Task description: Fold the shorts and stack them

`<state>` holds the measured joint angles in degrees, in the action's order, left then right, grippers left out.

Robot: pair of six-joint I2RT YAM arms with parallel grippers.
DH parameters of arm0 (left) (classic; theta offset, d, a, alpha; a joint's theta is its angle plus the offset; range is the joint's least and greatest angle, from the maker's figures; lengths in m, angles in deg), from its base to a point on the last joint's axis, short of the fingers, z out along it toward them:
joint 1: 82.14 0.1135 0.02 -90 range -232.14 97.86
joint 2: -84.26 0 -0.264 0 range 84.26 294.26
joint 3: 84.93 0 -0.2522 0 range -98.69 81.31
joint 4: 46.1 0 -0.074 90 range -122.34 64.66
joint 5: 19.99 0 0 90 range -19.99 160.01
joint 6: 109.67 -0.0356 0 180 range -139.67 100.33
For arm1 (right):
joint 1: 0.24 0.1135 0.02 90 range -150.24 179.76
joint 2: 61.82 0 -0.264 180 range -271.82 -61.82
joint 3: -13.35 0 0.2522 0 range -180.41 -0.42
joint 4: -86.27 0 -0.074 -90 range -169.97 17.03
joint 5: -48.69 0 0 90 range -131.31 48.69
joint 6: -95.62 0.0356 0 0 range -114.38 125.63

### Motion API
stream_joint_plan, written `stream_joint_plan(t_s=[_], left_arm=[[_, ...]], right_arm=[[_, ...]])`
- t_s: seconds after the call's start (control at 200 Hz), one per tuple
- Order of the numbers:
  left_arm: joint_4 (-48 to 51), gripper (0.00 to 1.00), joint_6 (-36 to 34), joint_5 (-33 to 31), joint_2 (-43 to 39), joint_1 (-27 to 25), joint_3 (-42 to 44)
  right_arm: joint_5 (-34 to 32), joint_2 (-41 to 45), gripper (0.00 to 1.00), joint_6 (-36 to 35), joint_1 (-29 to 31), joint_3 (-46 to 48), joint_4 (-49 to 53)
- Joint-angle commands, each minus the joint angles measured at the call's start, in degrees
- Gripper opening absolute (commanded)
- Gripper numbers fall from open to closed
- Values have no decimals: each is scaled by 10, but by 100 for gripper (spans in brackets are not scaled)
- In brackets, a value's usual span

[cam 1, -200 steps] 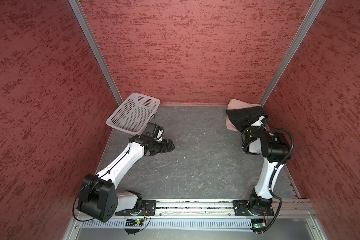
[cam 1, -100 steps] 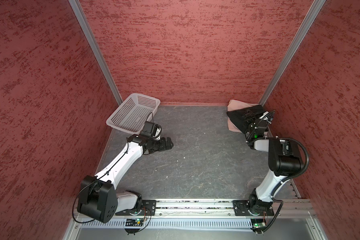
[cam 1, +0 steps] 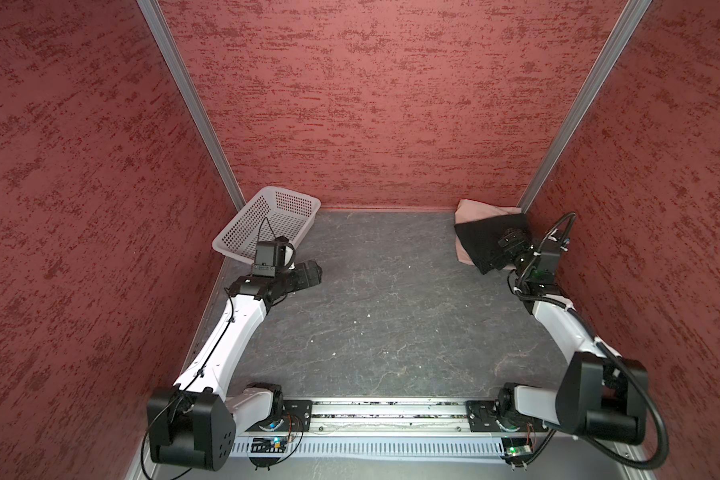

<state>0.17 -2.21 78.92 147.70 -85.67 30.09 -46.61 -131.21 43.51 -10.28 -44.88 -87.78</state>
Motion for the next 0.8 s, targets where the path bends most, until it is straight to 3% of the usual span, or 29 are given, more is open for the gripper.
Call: stream_joint_plan(t_s=[0.0,0.15,0.306,0.531,0.676,0.791], left_arm=[[-103,99,-19,-100,-59,30,62],[-269,99,-37,-179,-126,56,192],[-333,99,-40,-214,-123,74,247],[-545,99,-116,-245,-52,83,331],[-681,99,-142,-175,30,106,352],[-757,99,-163,-103,88,109,344]], right_arm=[[-16,49,99,-66,-4,29,75],[-36,90,99,-125,-4,86,50],[-48,97,99,-147,-4,115,-12],[-9,45,99,-236,-4,257,-315],[45,-16,99,-286,-2,319,-503],[79,-91,99,-299,0,320,-562]])
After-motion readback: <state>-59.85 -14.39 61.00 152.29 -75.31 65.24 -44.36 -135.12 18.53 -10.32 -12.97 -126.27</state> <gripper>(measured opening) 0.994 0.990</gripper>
